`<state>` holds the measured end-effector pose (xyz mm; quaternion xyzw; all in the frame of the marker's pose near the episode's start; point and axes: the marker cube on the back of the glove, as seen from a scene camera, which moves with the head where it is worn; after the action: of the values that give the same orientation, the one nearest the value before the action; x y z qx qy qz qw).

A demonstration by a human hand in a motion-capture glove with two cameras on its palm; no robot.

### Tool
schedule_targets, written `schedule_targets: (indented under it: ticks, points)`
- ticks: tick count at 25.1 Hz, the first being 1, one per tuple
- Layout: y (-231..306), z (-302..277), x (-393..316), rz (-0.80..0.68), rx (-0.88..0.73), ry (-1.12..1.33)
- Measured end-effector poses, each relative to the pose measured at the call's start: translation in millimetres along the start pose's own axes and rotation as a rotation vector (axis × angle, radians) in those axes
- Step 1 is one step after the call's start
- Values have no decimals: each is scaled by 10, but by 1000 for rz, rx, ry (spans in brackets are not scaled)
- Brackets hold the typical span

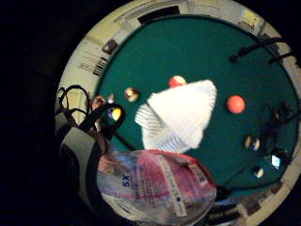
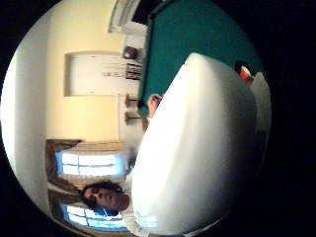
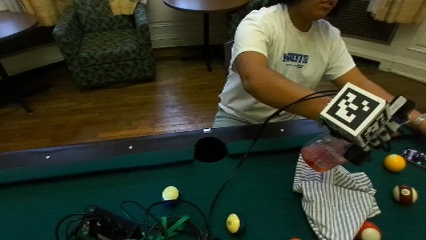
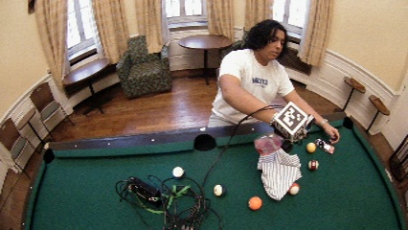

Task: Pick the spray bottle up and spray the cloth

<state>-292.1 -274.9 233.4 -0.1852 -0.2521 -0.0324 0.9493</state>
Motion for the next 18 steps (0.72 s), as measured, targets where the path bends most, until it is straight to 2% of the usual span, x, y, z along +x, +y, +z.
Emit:
schedule_targets:
  ticks: [9,13,18]
  points:
    - [-701,470,-248,-119,450,-354]
    - [-980,864,-172,-128,502,-427]
    - [-1196,1263,23,-130,455,-431]
